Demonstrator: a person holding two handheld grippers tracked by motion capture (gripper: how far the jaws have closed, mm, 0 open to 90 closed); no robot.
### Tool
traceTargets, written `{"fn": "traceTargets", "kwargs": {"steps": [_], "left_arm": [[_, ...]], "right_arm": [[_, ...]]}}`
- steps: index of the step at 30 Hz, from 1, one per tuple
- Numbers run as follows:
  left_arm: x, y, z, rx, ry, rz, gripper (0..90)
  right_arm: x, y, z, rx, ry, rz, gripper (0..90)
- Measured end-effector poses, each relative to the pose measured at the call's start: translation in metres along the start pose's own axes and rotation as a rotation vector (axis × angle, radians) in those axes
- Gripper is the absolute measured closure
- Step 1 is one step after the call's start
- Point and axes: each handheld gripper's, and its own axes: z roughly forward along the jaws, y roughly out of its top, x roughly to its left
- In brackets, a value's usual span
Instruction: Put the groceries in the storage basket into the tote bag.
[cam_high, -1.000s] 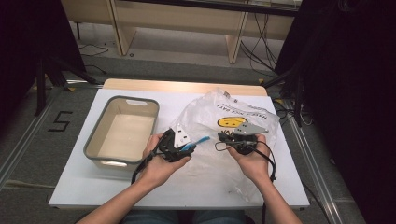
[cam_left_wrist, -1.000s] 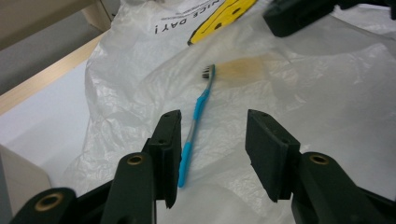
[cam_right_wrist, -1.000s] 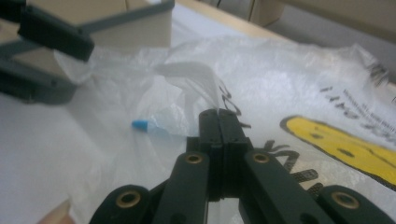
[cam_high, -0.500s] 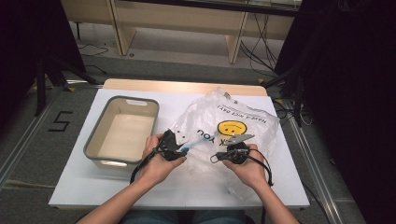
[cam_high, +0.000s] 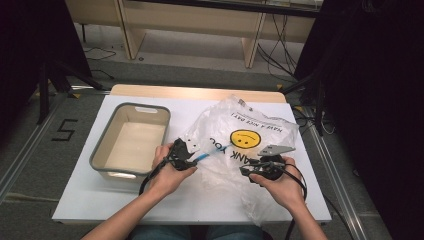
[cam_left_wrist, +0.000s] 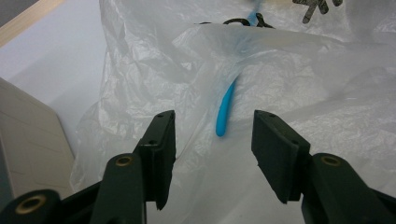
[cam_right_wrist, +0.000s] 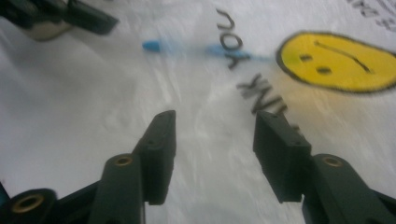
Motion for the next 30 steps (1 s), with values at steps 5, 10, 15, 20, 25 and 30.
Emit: {"fn": "traceTargets", "kwargs": {"steps": [5, 10, 15, 20, 25, 30], "left_arm": [[0.000, 0.000, 0.002, 0.011, 0.002, 0.004, 50.9], [-0.001, -0.001, 0.004, 0.024, 0.005, 0.008, 52.9], [0.000, -0.002, 0.004, 0.025, 0.006, 0.002, 54.7], [0.000, -0.002, 0.004, 0.020, 0.001, -0.002, 55.3], [0.000, -0.003, 0.003, 0.022, -0.004, 0.000, 55.4], [0.000, -0.003, 0.002, 0.020, -0.004, -0.004, 55.1]], "right_arm": [[-0.001, -0.022, -0.009, 0.081, 0.044, 0.034, 43.3], [0.007, -0.037, -0.011, 0.160, 0.073, 0.038, 40.6], [0.010, -0.047, -0.007, 0.246, 0.060, 0.014, 42.2], [0.008, -0.052, -0.004, 0.273, 0.063, 0.014, 43.4], [0.011, -0.055, 0.001, 0.301, 0.071, 0.007, 45.6], [0.012, -0.057, 0.005, 0.337, 0.077, -0.018, 52.3]]}}
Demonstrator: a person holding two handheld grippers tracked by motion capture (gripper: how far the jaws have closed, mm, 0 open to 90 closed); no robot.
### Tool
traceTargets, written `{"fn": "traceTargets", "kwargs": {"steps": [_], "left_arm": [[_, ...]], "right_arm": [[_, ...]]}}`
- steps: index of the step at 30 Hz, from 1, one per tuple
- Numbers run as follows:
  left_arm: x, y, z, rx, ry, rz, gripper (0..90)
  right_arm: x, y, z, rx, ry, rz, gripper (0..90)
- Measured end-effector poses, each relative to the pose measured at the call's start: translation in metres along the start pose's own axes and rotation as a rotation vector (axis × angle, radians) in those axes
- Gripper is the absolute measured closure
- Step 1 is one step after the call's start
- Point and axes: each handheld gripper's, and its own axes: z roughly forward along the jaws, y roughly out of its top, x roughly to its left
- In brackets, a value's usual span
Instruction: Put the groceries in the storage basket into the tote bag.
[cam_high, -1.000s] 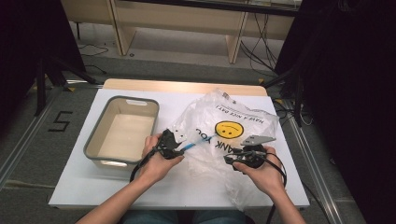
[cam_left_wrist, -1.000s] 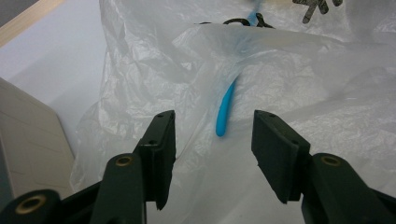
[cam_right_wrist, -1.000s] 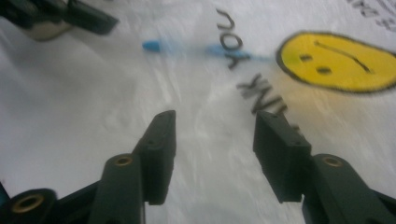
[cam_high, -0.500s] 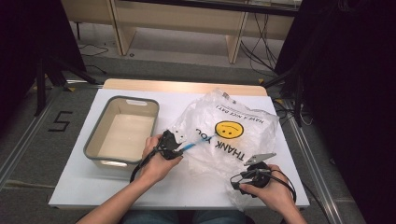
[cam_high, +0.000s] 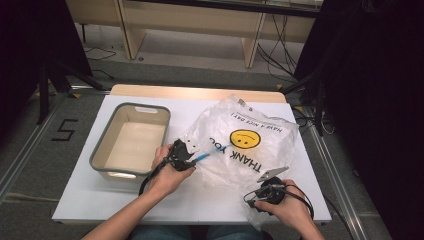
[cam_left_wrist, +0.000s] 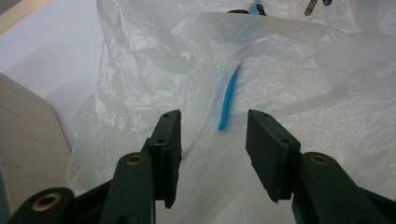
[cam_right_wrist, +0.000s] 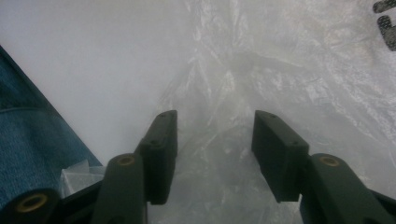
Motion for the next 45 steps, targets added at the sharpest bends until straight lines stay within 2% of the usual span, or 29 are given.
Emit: {"fn": "traceTargets", "kwargs": {"steps": [2, 4, 10, 18, 23, 29, 40, 45], "left_arm": [[0.001, 0.000, 0.000, 0.000, -0.001, 0.000, 55.0], [0.001, 0.000, 0.000, -0.003, -0.002, -0.003, 54.9], [0.001, 0.000, -0.001, -0.009, -0.004, -0.010, 54.4], [0.001, 0.000, -0.003, -0.009, -0.007, -0.008, 53.7], [0.001, 0.000, -0.004, -0.016, -0.011, -0.011, 53.3], [0.000, 0.002, -0.006, -0.027, -0.021, -0.016, 51.5], [-0.003, 0.004, -0.012, -0.062, -0.041, -0.020, 44.0], [-0.005, 0.004, -0.011, -0.061, -0.060, -0.023, 42.9]], "right_arm": [[0.000, 0.000, 0.001, 0.015, 0.003, -0.010, 55.1], [0.001, 0.000, 0.001, 0.019, -0.010, -0.035, 59.4], [0.000, 0.000, 0.001, 0.027, -0.027, -0.069, 68.6], [0.001, 0.001, 0.000, 0.064, -0.057, -0.121, 83.1], [-0.002, 0.000, -0.002, 0.075, -0.059, -0.121, 88.2], [-0.008, -0.003, -0.006, 0.089, -0.067, -0.114, 89.0], [-0.038, -0.014, -0.020, 0.086, -0.106, -0.082, 88.6], [-0.056, -0.023, -0.028, 0.058, -0.143, -0.035, 88.4]]}}
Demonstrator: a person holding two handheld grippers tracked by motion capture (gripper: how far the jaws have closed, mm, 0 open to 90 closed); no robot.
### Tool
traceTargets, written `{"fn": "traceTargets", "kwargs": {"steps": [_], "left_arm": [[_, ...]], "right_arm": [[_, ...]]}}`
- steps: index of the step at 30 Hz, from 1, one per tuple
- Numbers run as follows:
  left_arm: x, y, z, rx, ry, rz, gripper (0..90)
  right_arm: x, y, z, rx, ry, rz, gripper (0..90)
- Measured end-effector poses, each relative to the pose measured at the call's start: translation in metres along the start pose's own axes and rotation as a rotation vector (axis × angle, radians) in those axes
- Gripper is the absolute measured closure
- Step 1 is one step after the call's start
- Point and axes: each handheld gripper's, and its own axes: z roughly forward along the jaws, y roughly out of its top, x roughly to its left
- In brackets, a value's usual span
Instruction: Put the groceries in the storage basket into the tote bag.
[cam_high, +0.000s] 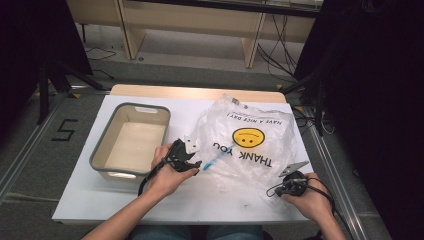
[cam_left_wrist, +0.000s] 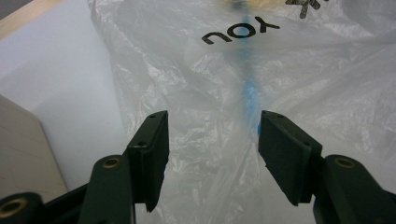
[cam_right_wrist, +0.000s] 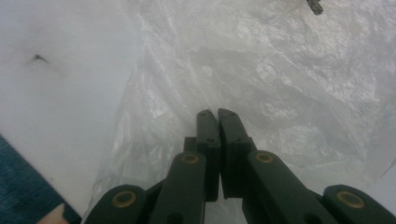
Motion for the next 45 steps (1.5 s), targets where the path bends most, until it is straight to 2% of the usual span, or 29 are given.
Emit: {"fn": "traceTargets", "kwargs": {"steps": [6, 13, 17, 22, 25, 30, 33, 36, 41, 45], "left_arm": [[-0.001, -0.001, 0.000, 0.015, -0.033, -0.011, 42.4], [-0.002, -0.005, 0.003, 0.037, -0.038, -0.012, 39.6], [-0.006, -0.010, 0.008, 0.072, -0.072, -0.019, 38.3], [-0.009, -0.016, 0.012, 0.099, -0.077, -0.011, 38.7], [-0.009, -0.019, 0.012, 0.101, -0.076, -0.006, 38.8], [-0.009, -0.019, 0.005, 0.055, -0.071, -0.013, 37.4], [-0.009, -0.019, -0.001, 0.027, -0.066, -0.027, 35.9], [-0.006, -0.019, -0.007, 0.015, -0.069, -0.049, 34.7], [-0.005, -0.019, -0.016, -0.003, -0.087, -0.067, 32.8], [-0.003, -0.021, -0.020, -0.020, -0.093, -0.079, 30.9]], "right_arm": [[-0.016, -0.006, 0.000, -0.023, -0.053, 0.021, 88.1], [-0.029, -0.005, 0.003, -0.053, -0.109, 0.018, 88.2], [-0.033, -0.003, 0.005, -0.081, -0.138, 0.031, 88.2], [-0.033, -0.002, 0.003, -0.127, -0.132, 0.056, 85.1], [-0.030, -0.003, -0.004, -0.207, -0.109, 0.109, 77.9], [-0.024, -0.003, -0.017, -0.352, -0.059, 0.185, 62.6], [-0.021, -0.003, -0.020, -0.392, -0.050, 0.213, 54.5], [-0.017, -0.003, -0.023, -0.411, -0.048, 0.241, 48.6], [-0.017, -0.008, -0.020, -0.404, -0.070, 0.299, 41.5], [-0.019, -0.012, -0.017, -0.410, -0.064, 0.324, 39.8]]}}
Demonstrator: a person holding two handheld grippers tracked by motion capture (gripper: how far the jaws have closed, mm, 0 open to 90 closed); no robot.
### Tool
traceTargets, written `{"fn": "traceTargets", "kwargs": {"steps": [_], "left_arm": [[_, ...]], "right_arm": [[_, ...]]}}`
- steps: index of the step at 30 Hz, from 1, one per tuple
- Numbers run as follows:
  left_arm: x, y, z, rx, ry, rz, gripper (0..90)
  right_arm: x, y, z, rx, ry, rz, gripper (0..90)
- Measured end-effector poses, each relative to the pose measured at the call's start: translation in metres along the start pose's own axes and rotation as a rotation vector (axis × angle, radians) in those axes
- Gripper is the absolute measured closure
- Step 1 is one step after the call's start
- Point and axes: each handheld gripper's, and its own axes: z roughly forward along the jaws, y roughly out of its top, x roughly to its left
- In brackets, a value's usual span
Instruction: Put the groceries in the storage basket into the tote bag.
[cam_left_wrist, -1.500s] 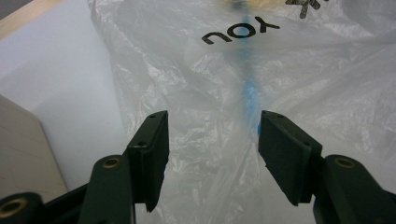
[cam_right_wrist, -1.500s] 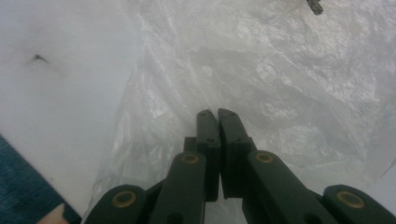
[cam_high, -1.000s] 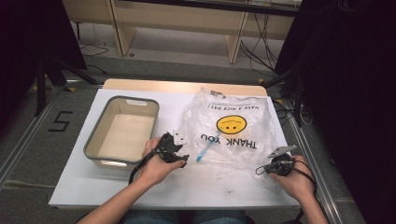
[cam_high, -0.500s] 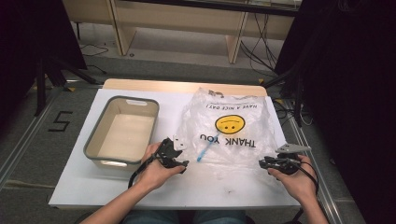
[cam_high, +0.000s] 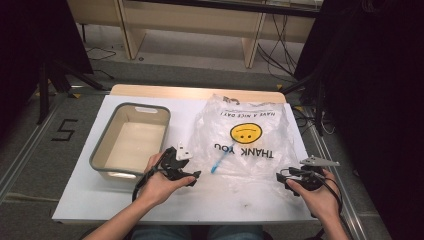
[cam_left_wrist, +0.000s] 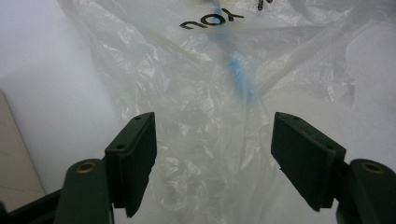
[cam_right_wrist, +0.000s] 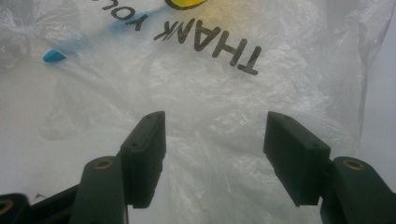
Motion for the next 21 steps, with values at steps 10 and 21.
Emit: {"fn": "traceTargets", "kwargs": {"steps": [10, 21], "left_arm": [[0.0044, -0.0047, -0.0002, -0.003, 0.007, -0.018, 28.9], [0.0036, -0.0052, 0.0007, -0.007, 0.015, -0.014, 28.9]], "right_arm": [[0.0049, 0.0013, 0.0057, -0.001, 0.012, -0.005, 39.2], [0.0029, 0.0002, 0.0054, -0.004, 0.003, -0.007, 39.3]]}}
